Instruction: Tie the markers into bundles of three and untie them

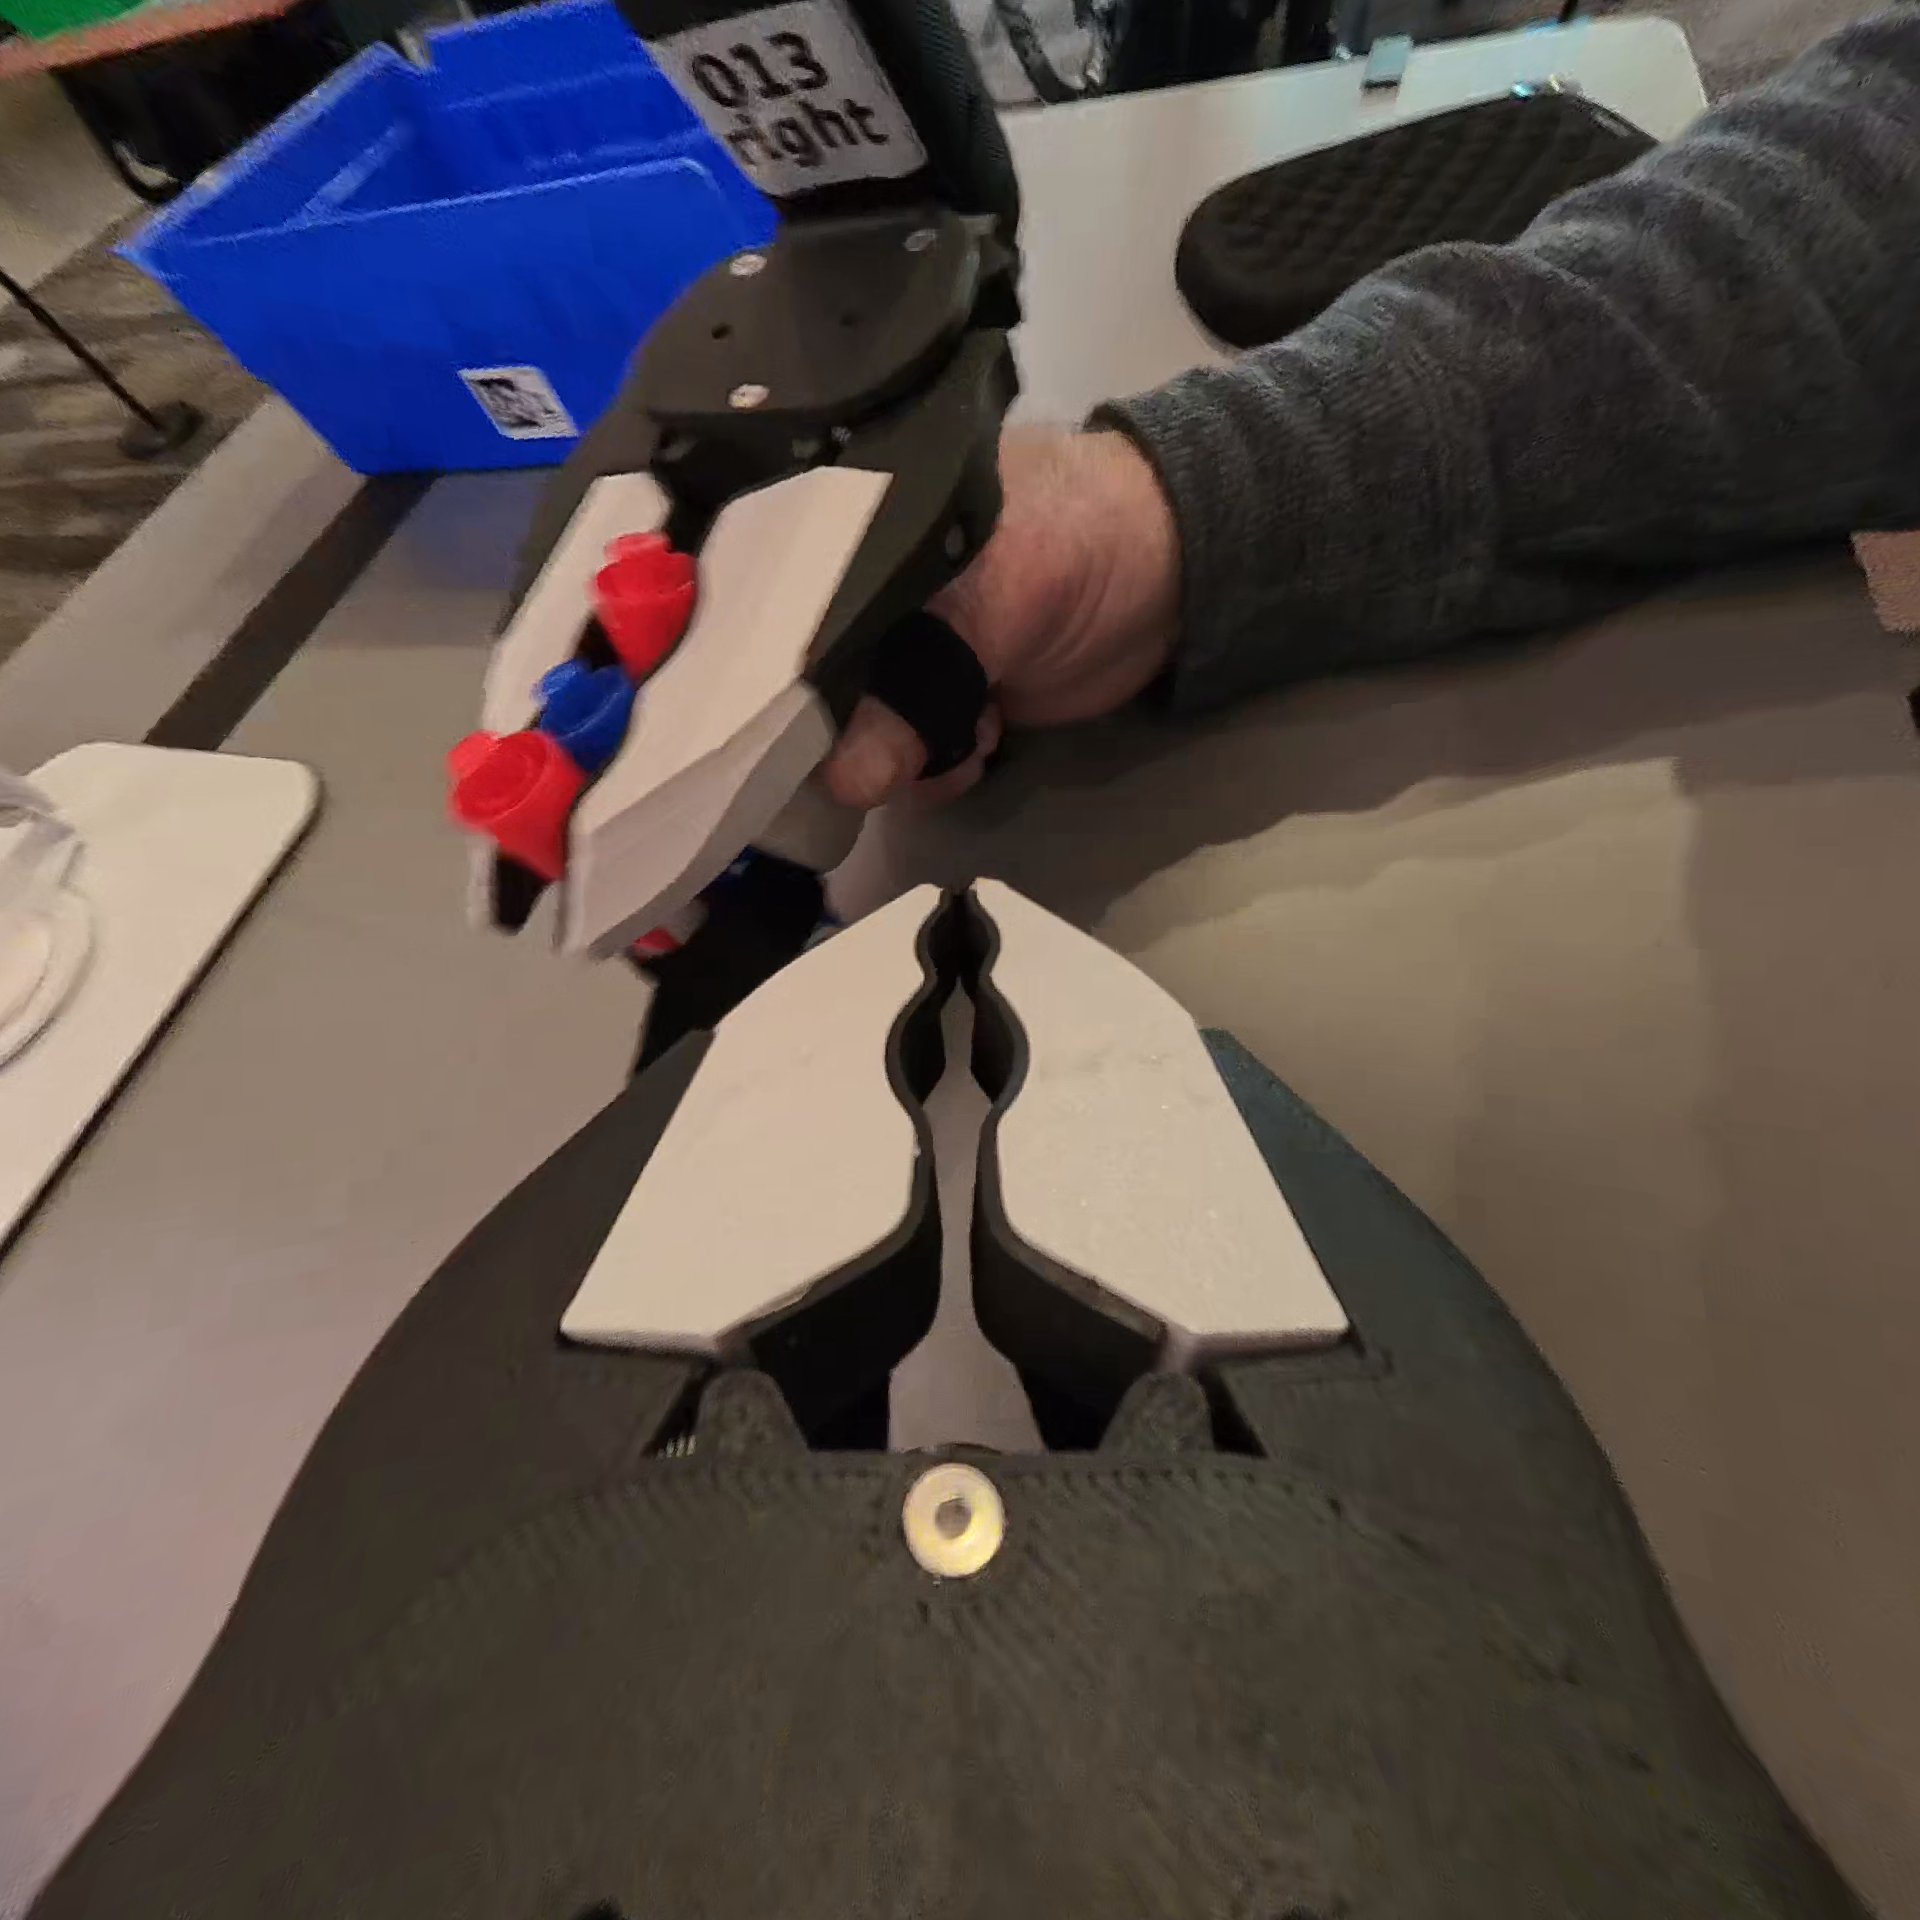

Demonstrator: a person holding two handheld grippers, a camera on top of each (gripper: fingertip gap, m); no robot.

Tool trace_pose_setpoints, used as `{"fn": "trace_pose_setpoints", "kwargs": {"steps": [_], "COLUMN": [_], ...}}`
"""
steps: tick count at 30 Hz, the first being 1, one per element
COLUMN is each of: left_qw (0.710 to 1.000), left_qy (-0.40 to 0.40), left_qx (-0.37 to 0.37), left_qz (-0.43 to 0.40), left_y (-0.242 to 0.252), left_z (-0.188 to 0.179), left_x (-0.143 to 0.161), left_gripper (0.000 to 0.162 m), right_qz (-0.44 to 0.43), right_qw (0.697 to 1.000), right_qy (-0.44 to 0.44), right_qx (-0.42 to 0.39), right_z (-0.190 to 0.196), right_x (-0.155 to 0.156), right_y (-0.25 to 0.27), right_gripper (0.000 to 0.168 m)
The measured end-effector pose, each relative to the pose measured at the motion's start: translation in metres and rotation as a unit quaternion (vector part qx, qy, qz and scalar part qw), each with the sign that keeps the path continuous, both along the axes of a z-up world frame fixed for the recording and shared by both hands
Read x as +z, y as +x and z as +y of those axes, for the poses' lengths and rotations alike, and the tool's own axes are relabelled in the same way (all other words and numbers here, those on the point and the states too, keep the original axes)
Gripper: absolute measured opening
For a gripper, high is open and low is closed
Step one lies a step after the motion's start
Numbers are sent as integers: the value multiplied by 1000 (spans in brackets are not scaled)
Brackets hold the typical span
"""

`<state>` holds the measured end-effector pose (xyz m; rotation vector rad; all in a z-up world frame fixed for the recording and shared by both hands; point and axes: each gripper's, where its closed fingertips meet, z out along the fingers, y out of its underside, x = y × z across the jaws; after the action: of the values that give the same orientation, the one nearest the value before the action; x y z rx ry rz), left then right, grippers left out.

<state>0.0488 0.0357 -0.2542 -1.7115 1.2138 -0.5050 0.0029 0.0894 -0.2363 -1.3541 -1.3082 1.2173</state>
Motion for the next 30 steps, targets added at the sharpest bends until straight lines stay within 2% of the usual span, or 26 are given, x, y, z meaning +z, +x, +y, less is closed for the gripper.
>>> {"fn": "trace_pose_setpoints", "kwargs": {"steps": [1,3,4,5,6,9,10,12,14,19,21,23,24,27,28,30], "left_qw": [1000,998,997,997,997,998,998,999,998,998,1000,995,995,999,999,1000], "left_qy": [11,18,12,6,-4,-44,-36,-27,-36,3,0,51,35,8,5,5], "left_qx": [20,57,71,81,75,46,47,44,49,56,10,8,1,29,41,16], "left_qz": [-4,-4,-6,-10,-3,7,2,-2,-7,40,10,86,88,22,24,-7], "left_y": [-12,-35,-42,-45,-44,-33,-30,-27,-27,-21,-1,13,18,9,-2,-4], "left_z": [7,23,31,38,41,40,41,40,38,29,11,6,4,7,10,4], "left_x": [4,8,7,6,-1,-18,-17,-17,-16,-15,-3,-8,-13,-6,-6,0], "left_gripper": [0,0,11,30,39,18,8,2,0,1,1,1,1,1,0,0], "right_qz": [6,7,4,1,1,9,11,15,12,3,2,3,3,4,4,4], "right_qw": [1000,1000,1000,1000,1000,1000,1000,1000,1000,1000,1000,1000,1000,1000,1000,1000], "right_qy": [-2,-1,2,6,8,4,2,-3,0,-1,-10,3,8,-4,-5,-10], "right_qx": [4,15,19,20,20,17,15,11,9,6,-18,-3,-2,-4,-3,2], "right_z": [-1,-4,-5,-6,-7,-5,-4,-2,-2,-1,9,4,3,5,4,4], "right_x": [1,2,1,0,0,2,3,4,3,1,0,1,1,1,1,1], "right_y": [1,1,1,0,0,1,2,3,2,1,1,0,0,2,1,1], "right_gripper": [18,17,17,17,17,17,17,17,17,17,17,18,17,17,17,18]}}
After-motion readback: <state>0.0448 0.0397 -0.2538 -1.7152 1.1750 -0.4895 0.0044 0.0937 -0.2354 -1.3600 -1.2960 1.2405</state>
